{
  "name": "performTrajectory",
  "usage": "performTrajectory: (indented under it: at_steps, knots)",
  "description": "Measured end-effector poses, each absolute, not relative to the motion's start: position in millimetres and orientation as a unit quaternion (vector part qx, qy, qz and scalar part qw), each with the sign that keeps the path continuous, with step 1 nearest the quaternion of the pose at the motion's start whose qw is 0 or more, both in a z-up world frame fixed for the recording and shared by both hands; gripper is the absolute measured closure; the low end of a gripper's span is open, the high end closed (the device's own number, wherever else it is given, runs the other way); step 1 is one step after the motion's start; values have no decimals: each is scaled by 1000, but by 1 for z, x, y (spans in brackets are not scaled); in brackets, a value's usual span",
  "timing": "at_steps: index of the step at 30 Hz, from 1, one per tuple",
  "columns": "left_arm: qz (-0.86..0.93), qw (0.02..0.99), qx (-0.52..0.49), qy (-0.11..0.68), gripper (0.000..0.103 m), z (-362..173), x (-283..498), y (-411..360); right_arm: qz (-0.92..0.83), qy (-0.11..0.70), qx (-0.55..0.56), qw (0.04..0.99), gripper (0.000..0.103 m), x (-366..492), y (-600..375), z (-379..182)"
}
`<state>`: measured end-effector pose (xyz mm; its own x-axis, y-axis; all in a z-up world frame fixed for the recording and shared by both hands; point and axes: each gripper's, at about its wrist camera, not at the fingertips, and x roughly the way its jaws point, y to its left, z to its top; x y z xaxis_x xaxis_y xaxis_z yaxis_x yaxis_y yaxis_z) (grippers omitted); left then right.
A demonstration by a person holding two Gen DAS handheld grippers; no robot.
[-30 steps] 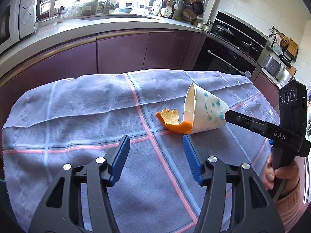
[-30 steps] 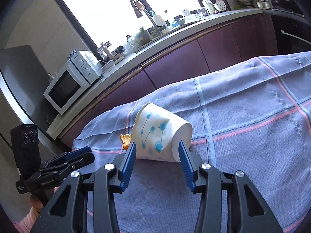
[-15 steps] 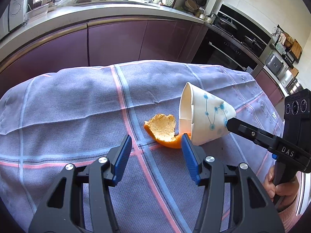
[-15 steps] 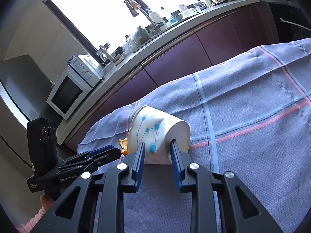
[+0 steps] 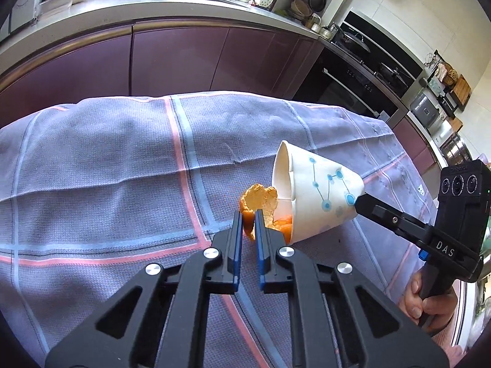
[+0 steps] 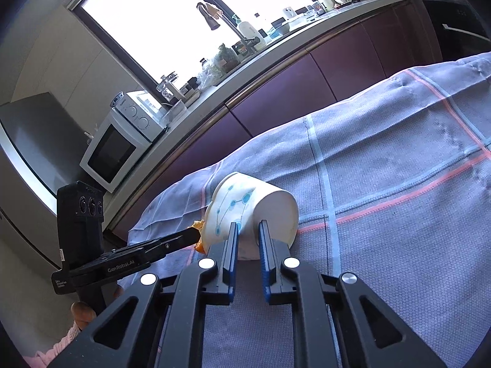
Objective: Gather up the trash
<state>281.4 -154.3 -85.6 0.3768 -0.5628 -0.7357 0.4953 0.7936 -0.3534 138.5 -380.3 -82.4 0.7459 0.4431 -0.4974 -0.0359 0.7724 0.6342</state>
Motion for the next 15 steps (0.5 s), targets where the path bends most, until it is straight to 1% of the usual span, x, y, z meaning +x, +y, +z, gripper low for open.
performTrajectory:
  at_steps: [3, 8, 15]
  knots:
    - [-321, 832, -41, 451, 96, -82, 274, -147, 144, 323, 317, 880, 97, 132, -382, -81]
    - [-316, 845, -38, 430, 96, -69, 256, -126, 155, 316, 318, 880, 100, 120, -382, -77]
    - [-308, 861, -38, 402, 96, -48, 224, -81, 176, 321, 326, 872, 101, 98, -376, -77]
